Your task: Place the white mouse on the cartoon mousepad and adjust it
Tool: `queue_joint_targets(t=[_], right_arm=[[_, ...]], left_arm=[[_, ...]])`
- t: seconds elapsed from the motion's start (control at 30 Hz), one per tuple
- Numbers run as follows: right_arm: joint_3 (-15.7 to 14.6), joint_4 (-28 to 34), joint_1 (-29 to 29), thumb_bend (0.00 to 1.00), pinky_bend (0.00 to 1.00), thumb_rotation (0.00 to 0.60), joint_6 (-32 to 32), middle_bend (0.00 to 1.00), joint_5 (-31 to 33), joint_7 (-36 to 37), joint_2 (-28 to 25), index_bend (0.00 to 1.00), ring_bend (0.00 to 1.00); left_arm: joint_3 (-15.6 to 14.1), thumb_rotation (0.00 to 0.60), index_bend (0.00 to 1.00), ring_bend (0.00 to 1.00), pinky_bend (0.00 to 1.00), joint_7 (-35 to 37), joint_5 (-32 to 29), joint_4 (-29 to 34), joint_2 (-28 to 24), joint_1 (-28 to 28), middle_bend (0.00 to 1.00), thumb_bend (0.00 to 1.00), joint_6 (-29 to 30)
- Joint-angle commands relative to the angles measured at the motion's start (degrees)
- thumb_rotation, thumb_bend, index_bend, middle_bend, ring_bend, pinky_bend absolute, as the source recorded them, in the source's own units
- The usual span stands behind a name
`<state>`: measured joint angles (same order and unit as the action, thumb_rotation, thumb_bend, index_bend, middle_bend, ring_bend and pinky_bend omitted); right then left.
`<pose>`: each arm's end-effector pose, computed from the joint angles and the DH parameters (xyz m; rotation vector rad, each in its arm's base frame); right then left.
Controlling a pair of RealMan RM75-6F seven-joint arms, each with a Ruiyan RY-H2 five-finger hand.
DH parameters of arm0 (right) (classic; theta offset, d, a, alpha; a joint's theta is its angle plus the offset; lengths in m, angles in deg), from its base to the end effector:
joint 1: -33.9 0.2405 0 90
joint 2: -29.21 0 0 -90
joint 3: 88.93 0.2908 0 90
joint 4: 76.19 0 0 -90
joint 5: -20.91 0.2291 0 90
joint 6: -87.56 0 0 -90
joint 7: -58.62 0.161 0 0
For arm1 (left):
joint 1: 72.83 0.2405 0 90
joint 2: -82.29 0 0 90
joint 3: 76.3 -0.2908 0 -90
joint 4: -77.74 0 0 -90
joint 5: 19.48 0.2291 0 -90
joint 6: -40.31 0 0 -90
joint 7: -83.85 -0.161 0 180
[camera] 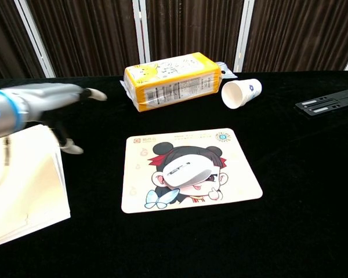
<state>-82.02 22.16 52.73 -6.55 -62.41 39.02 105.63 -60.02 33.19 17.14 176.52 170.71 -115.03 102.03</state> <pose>-0.2397 -0.2767 0.1140 1.3251 -0.6428 1.1554 -0.1552 0.3711 -0.0322 -1.7582 -1.0074 -0.6370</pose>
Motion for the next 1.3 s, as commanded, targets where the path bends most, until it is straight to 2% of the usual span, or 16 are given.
queue_joint_targets(t=[0.03, 0.2, 0.47, 0.6, 0.93, 1.3], right_arm=[[1.08, 0.32, -0.34, 0.15, 0.00, 0.600, 0.08, 0.00, 0.66, 0.92, -0.55, 0.18, 0.00], [2.49, 0.76, -0.81, 0.15, 0.00, 0.600, 0.72, 0.00, 1.81, 2.06, -1.22, 0.19, 0.00], [4.47, 0.86, -1.23, 0.15, 0.00, 0.600, 1.45, 0.00, 2.80, 3.53, -1.73, 0.19, 0.00], [5.08, 0.95, -1.48, 0.15, 0.00, 0.600, 1.63, 0.00, 2.98, 4.16, -1.80, 0.19, 0.00], [6.20, 1.61, -1.92, 0.15, 0.00, 0.600, 1.70, 0.00, 2.84, 5.09, -1.88, 0.19, 0.00], [6.98, 2.57, -2.43, 0.15, 0.00, 0.600, 2.22, 0.00, 2.74, 6.16, -2.38, 0.19, 0.00]], left_arm=[[1.21, 0.600, 0.00, 0.00, 0.00, -2.44, -3.12, -4.72, 5.43, -4.93, 0.00, 0.18, -1.22], [1.58, 0.600, 0.00, 0.00, 0.00, -2.67, -5.44, -9.11, 9.84, -9.27, 0.00, 0.08, -3.00], [1.45, 0.600, 0.00, 0.00, 0.00, -2.87, -8.46, -13.06, 16.13, -14.27, 0.00, 0.08, -2.41], [2.30, 0.600, 0.00, 0.00, 0.00, -2.02, -10.11, -12.95, 18.56, -15.59, 0.00, 0.08, -1.42], [2.78, 0.600, 0.00, 0.00, 0.00, -1.49, -12.30, -11.98, 21.10, -17.69, 0.00, 0.08, 0.33], [2.06, 0.600, 0.00, 0.00, 0.00, -1.83, -11.39, -17.75, 26.27, -20.67, 0.00, 0.08, 1.19]])
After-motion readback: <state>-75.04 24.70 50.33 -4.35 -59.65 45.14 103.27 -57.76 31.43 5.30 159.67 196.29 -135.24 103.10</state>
